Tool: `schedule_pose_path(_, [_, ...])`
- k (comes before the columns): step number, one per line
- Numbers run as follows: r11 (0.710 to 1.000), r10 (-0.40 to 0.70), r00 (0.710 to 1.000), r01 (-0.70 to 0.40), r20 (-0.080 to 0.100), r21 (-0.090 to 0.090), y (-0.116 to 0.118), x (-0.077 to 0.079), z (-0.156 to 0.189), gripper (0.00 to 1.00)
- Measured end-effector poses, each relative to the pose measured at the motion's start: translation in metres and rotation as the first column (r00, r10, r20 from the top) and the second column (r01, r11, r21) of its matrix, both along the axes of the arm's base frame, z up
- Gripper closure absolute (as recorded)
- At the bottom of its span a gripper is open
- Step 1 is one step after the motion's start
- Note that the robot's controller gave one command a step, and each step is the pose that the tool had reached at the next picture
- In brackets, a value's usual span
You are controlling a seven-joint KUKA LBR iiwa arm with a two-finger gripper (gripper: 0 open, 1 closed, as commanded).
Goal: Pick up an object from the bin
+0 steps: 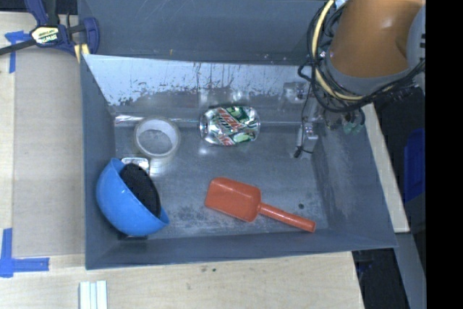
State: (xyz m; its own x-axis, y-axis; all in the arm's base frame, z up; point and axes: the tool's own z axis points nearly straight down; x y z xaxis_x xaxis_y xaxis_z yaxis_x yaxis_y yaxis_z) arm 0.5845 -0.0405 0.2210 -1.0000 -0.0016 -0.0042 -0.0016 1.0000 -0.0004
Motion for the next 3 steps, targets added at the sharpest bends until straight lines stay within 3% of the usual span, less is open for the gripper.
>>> schedule_pose_path(1, [1.0,0.0,1.0,0.0,0.0,0.0,0.0,0.0,0.0,0.0])
schedule_pose_path(2, [0.982,-0.189,0.982,0.189,0.001,0.001,-0.005,0.003,-0.065,0.0])
schedule_pose_path(3, [0.985,-0.173,0.985,0.173,-0.002,0.0,-0.004,0.003,-0.075,0.0])
